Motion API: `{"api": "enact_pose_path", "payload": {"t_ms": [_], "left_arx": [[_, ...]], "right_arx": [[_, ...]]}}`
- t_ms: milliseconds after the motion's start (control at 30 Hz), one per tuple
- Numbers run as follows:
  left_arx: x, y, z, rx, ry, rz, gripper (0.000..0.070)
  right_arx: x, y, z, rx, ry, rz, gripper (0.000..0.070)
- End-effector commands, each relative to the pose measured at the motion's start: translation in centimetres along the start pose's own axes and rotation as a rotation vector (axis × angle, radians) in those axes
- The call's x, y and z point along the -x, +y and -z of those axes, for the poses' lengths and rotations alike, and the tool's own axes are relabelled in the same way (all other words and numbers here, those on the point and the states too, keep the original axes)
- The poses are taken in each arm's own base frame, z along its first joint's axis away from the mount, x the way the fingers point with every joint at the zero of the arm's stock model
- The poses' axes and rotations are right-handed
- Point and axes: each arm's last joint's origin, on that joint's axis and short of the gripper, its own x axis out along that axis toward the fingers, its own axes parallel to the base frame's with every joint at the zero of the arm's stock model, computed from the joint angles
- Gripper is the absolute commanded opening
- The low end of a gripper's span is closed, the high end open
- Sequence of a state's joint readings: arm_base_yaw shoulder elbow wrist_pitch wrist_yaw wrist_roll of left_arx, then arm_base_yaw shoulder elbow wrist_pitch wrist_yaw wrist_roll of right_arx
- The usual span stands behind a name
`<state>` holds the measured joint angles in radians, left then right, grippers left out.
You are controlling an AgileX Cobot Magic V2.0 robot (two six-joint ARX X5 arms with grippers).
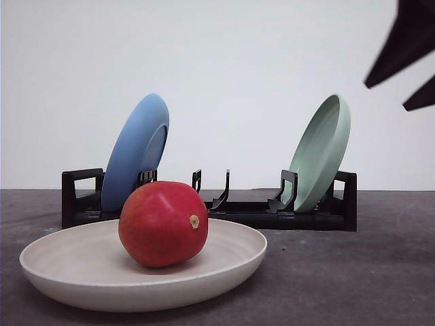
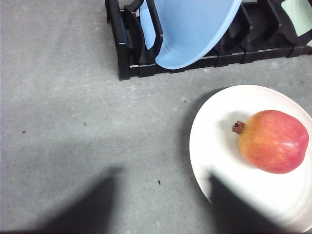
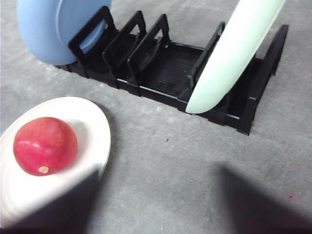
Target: Place pomegranate in white plate
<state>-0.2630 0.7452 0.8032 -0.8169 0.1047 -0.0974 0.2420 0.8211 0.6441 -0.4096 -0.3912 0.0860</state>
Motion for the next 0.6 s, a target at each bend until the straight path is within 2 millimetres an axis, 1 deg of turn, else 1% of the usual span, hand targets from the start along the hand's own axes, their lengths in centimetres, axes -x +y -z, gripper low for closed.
{"api": "enact_pose_path", "payload": {"t_ms": [0,567], "left_arx": [[0.05,-0.05,-0.32,-0.002,-0.015,0.003,0.0023],[0.25,-0.01,-0.29,-0.010,-0.047,0.000,0.0023]], "right_arx": [[-0.12,0.06,-0.17,-0.001,-0.008,-0.008,0.0039],[-0.11,0.05,-0.20,0.001,-0.011,-0.006,0.0038]]}}
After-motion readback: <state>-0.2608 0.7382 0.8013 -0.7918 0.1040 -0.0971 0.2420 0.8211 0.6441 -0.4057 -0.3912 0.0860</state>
